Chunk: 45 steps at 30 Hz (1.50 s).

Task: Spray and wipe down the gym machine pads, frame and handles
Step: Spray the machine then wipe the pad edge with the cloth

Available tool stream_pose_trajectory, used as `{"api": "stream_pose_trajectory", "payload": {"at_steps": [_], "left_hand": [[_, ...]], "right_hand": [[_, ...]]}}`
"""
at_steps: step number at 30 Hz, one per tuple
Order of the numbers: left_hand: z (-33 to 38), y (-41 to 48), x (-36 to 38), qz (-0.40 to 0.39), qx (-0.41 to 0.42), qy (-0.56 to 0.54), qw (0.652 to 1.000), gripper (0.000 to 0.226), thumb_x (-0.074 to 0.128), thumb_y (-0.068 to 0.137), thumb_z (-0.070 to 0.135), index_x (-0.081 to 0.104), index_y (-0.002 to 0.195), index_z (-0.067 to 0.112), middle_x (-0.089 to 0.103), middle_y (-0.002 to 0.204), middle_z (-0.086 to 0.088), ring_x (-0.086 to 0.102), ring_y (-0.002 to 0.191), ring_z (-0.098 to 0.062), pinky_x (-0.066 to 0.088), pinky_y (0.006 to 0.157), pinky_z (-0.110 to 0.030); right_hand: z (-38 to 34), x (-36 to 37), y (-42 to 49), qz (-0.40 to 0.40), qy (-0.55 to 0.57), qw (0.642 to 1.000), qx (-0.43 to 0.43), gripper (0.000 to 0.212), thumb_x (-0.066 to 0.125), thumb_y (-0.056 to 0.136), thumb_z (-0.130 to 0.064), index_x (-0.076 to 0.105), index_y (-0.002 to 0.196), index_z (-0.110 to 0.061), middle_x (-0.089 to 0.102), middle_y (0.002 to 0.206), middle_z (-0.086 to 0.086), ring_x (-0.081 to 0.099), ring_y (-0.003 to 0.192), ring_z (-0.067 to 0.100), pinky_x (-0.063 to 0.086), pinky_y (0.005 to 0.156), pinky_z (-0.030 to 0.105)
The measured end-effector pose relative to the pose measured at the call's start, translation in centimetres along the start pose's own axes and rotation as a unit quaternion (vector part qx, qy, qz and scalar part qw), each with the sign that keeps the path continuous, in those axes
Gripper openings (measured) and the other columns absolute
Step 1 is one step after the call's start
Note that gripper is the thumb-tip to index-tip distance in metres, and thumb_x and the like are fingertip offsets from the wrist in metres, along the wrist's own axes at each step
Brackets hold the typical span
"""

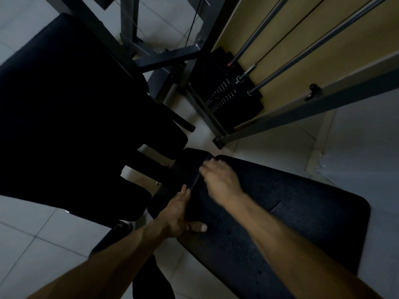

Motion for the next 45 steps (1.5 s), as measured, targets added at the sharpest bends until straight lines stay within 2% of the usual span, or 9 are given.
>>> {"api": "stream_pose_trajectory", "payload": {"at_steps": [5, 12, 20, 25, 28, 31, 35, 39, 45], "left_hand": [[-1.8, -0.7, 1.2, 0.025, -0.013, -0.048, 0.998, 0.173, 0.049, 0.026, 0.110, -0.001, 0.164, 0.018, -0.014, 0.170, -0.003, -0.011, 0.157, -0.023, 0.004, 0.128, -0.039], [-2.6, -1.4, 2.4, 0.048, -0.057, -0.076, 0.994, 0.161, 0.055, 0.032, 0.107, -0.002, 0.164, 0.034, -0.015, 0.171, 0.005, -0.010, 0.158, -0.027, 0.008, 0.128, -0.052], [-4.9, -3.6, 3.1, 0.074, -0.056, -0.067, 0.993, 0.161, 0.056, 0.033, 0.105, 0.016, 0.164, 0.021, 0.008, 0.172, -0.003, 0.005, 0.158, -0.017, 0.011, 0.123, -0.028], [-5.7, -4.5, 3.9, 0.086, -0.047, -0.071, 0.993, 0.152, 0.055, 0.039, 0.103, 0.015, 0.164, 0.025, 0.006, 0.171, 0.004, 0.013, 0.157, -0.022, 0.019, 0.125, -0.034], [-5.8, -4.7, 4.7, 0.114, -0.055, -0.089, 0.988, 0.122, 0.071, 0.066, 0.076, 0.017, 0.164, 0.026, 0.006, 0.172, 0.004, 0.014, 0.157, -0.021, 0.020, 0.126, -0.035], [-5.9, -4.7, 5.2, 0.128, -0.068, -0.093, 0.985, 0.116, 0.072, 0.071, 0.069, 0.019, 0.164, 0.026, 0.008, 0.171, 0.005, 0.013, 0.157, -0.021, 0.017, 0.127, -0.036], [-6.2, -4.6, 5.2, 0.107, -0.078, -0.062, 0.989, 0.107, 0.083, 0.084, 0.039, 0.015, 0.164, 0.017, 0.004, 0.172, -0.001, 0.012, 0.157, -0.019, 0.017, 0.124, -0.028], [-6.3, -5.4, 4.8, 0.076, -0.083, -0.021, 0.993, 0.092, 0.058, 0.090, -0.004, 0.008, 0.164, 0.017, 0.001, 0.172, -0.003, 0.012, 0.157, -0.019, 0.017, 0.120, -0.021], [-6.9, -5.0, 5.2, 0.103, -0.065, -0.042, 0.992, 0.085, 0.046, 0.091, -0.009, 0.015, 0.164, 0.021, 0.004, 0.172, -0.001, 0.013, 0.157, -0.021, 0.017, 0.124, -0.026]], "right_hand": [[-2.0, 0.4, -4.5, -0.123, 0.026, 0.975, -0.184, 0.057, 0.073, 0.088, -0.004, 0.060, 0.143, -0.010, 0.052, 0.152, 0.013, 0.042, 0.145, 0.032, 0.025, 0.123, 0.043], [3.3, -1.9, 1.1, 0.025, -0.034, 0.998, 0.038, 0.040, 0.065, 0.092, -0.003, 0.064, 0.130, -0.012, 0.060, 0.137, 0.010, 0.052, 0.128, 0.031, 0.036, 0.113, 0.039], [-4.9, 2.0, -6.6, -0.184, 0.052, 0.951, -0.245, 0.043, 0.068, 0.094, -0.011, 0.066, 0.136, -0.012, 0.057, 0.145, 0.011, 0.054, 0.129, 0.031, 0.040, 0.114, 0.045], [2.3, -1.6, -1.7, -0.044, -0.039, 0.995, -0.084, 0.043, 0.059, 0.096, -0.004, 0.064, 0.137, -0.018, 0.058, 0.142, 0.007, 0.052, 0.128, 0.029, 0.032, 0.116, 0.041], [2.4, -1.4, -0.6, 0.014, -0.050, 0.999, -0.004, 0.037, 0.061, 0.093, -0.003, 0.067, 0.128, -0.013, 0.061, 0.134, 0.010, 0.055, 0.121, 0.033, 0.040, 0.112, 0.040], [-2.5, 1.7, -3.9, -0.050, -0.019, 0.993, -0.103, 0.039, 0.064, 0.089, -0.009, 0.067, 0.127, -0.018, 0.061, 0.132, 0.007, 0.059, 0.114, 0.033, 0.048, 0.099, 0.040], [-7.1, 3.3, -8.4, -0.186, 0.049, 0.951, -0.241, 0.038, 0.063, 0.096, -0.010, 0.067, 0.133, -0.010, 0.060, 0.140, 0.012, 0.056, 0.128, 0.033, 0.040, 0.112, 0.045], [-4.4, -0.2, -9.8, -0.253, 0.044, 0.915, -0.312, 0.041, 0.056, 0.104, -0.021, 0.058, 0.145, -0.025, 0.048, 0.156, -0.007, 0.043, 0.143, 0.016, 0.026, 0.125, 0.034], [0.5, -1.9, -4.2, -0.052, 0.003, 0.997, -0.060, 0.042, 0.053, 0.104, -0.012, 0.058, 0.145, -0.018, 0.050, 0.154, 0.004, 0.042, 0.145, 0.025, 0.021, 0.124, 0.034]]}}
Point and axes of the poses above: each hand's wrist, its own y-axis towards the middle knuckle, its own x-axis out of the palm, z = x × y, the point moved 1 cm from there along y, towards the middle knuckle
